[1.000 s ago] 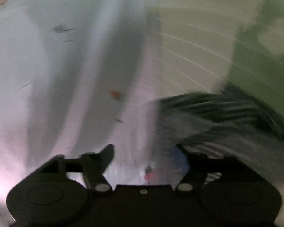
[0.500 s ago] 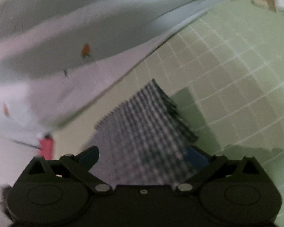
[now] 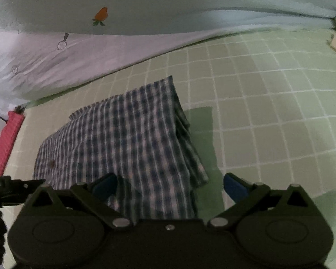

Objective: Fold clothes

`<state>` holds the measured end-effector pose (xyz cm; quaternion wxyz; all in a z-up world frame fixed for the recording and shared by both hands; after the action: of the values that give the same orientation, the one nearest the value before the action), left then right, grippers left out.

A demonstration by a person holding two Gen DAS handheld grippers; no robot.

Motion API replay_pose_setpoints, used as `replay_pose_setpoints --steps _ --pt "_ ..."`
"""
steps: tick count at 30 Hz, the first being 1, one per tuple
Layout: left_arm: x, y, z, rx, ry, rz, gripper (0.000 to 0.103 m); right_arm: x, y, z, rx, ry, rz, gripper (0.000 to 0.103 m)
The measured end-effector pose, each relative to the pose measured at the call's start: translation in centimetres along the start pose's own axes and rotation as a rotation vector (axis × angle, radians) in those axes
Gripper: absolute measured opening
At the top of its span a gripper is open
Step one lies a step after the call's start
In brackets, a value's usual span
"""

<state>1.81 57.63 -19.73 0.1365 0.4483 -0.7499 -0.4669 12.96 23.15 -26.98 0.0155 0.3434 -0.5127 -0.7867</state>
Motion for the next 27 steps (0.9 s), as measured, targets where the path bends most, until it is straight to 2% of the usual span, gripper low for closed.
replay_pose_setpoints --steps 4,7,8,10,12,13,15,18,21,24,27 --pt "-0.1 -0.9 -1.5 0.057 -0.034 0.001 0.096 -0.7 -1.5 0.3 -0.049 -0.046 -0.033 0.103" --pt "-0.1 -1.4 -2.2 0.061 -0.069 -0.002 0.095 -1.3 -2.4 2.1 -0.057 0.01 -0.047 0.103" --pt "0.0 -1.5 -2.4 0.064 -0.076 -0.004 0.094 -1.4 -2.7 2.8 -0.043 0.043 -0.039 0.103" --pt "0.3 -1.7 -2.4 0.092 -0.073 -0.012 0.083 -1.1 -3.1 4.7 -0.04 0.122 -0.029 0.1" --pt "1.0 -2.0 -2.4 0.111 -0.07 0.005 0.072 -0.6 -3.0 6.7 -0.105 0.175 -0.032 0.079" --pt "1.3 -2.1 -2.3 0.117 -0.065 0.019 0.063 0.0 -2.7 7.7 -0.12 0.193 -0.032 0.076" --pt "2.6 -1.8 -2.0 0.124 -0.041 0.042 0.053 1.1 -2.1 9.4 -0.132 0.226 -0.031 0.06" --pt "5.1 -0.6 -1.0 0.129 0.016 0.073 0.043 2.9 -0.3 10.8 -0.149 0.229 -0.032 0.042" --pt "8.4 1.2 -0.1 0.13 0.041 0.092 0.033 5.5 2.2 11.3 -0.191 0.182 -0.019 0.034" --pt "11.8 3.3 -0.1 0.116 0.031 0.093 0.03 8.4 5.3 11.9 -0.214 0.162 -0.015 0.033" --pt "14.8 5.5 -1.0 0.113 -0.017 0.056 0.029 10.7 8.6 12.4 -0.216 0.156 -0.041 0.033"
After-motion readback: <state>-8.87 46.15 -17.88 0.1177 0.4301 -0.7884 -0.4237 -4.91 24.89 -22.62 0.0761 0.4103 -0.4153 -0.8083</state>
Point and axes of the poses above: each gripper's, at about its wrist camera, not at the fingertips, and y roughly against the way its jaws point, z to its left, x to its underside, the point moved 7 cm from there along -y, roughly the way its jaws point, and after that the axes turned 13 degrees about y, right-handed, at the moved point
